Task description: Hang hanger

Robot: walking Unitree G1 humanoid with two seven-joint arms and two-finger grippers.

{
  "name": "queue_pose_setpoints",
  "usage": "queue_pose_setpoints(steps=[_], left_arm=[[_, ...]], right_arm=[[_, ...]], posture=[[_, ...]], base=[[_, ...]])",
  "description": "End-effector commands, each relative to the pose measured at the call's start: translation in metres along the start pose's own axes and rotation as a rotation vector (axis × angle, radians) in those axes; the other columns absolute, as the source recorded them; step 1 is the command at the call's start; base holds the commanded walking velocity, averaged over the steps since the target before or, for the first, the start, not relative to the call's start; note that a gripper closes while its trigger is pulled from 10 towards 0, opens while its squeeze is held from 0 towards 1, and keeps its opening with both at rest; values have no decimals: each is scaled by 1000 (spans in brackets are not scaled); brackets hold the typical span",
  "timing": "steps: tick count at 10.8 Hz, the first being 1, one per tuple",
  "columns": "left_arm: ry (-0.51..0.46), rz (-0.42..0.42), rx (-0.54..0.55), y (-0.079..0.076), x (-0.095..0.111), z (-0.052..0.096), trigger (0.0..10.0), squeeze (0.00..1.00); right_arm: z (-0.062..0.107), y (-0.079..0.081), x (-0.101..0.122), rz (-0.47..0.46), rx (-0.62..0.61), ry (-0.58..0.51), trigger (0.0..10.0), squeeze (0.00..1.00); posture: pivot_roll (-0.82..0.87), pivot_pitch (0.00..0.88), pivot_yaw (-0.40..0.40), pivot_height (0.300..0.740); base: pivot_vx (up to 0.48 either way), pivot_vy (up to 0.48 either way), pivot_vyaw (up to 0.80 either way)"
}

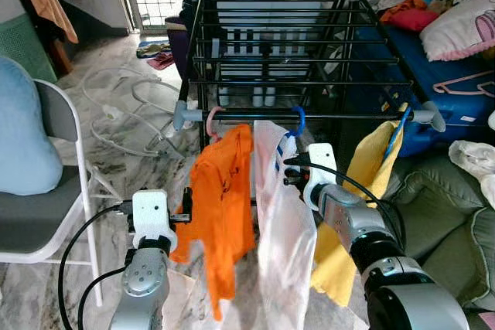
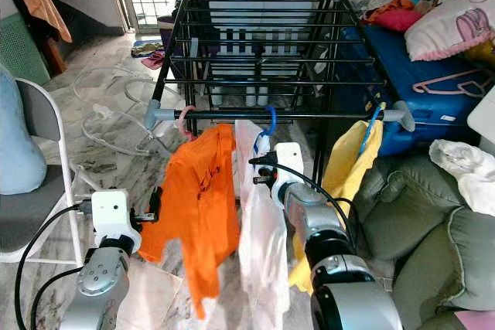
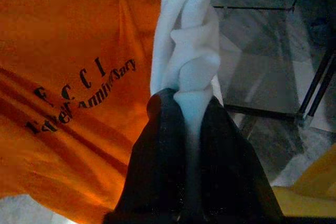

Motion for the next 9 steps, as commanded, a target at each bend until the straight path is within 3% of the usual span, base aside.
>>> queue_pose_setpoints(steps=[1, 2, 4, 6, 9], left_arm=[[-8, -9, -11, -1, 4, 0, 10000, 0], [-8, -8, -15, -2, 4, 0, 10000, 0], [14, 0, -12, -3, 0, 2, 10000, 0], [22, 6, -8, -3, -2, 6, 10000, 0], [35, 32, -34, -8, -3, 11, 10000, 0]], right_arm=[[2, -8, -15, -6, -31, 49, 10000, 0], [3, -13, -5, -8, -58, -10, 10000, 1000], [8, -20, 13, 46, -89, -113, 10000, 1000], [19, -28, 7, 48, -82, -148, 10000, 1000], [35, -25, 3, 94, -38, -205, 10000, 1000]], posture=[[-3, 0, -1, 740], [-3, 0, -2, 740], [2, 0, -11, 740], [-6, 3, -15, 740], [-15, 9, -10, 740]], base=[[0, 0, 0], [0, 0, 0], [0, 0, 0], [0, 0, 0], [0, 0, 0]])
Point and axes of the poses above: a point about 5 cm out from each wrist's last joint towards the gripper, its own z axis pointing back from the gripper into the wrist, its own x axis along the axis of the wrist's last joint, y = z × x, the point moved 4 cm from there along -z, pointing out of the wrist towards the gripper, and after that the axes turned 10 degrees about -z, right-handed, at the moved point
